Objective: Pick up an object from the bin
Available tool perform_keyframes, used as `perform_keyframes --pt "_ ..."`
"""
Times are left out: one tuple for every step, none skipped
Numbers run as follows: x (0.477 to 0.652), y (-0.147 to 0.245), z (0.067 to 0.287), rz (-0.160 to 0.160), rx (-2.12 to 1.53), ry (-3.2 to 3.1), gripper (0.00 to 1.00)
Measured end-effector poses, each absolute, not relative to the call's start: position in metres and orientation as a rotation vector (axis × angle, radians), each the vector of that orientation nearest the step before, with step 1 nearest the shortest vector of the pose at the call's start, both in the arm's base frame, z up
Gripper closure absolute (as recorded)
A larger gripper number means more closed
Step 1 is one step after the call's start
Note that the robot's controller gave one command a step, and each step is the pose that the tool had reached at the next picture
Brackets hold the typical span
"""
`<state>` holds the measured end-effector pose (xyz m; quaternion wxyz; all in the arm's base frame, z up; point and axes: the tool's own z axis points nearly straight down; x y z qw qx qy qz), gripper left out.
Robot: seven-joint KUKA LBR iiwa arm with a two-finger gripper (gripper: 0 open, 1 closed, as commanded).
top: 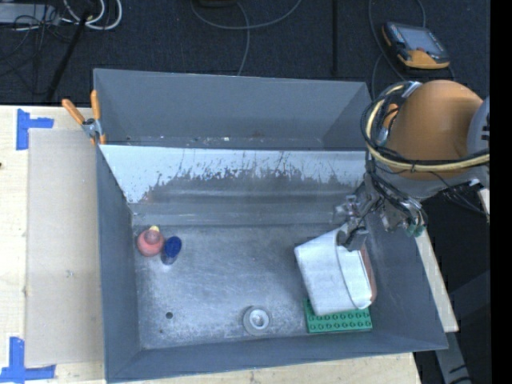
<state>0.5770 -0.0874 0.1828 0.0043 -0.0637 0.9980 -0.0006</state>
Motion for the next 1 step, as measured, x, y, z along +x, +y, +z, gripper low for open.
perform_keyframes --pt "0.5891 -0.0904 0.2771 -0.004 -0.197 3.125 1.0"
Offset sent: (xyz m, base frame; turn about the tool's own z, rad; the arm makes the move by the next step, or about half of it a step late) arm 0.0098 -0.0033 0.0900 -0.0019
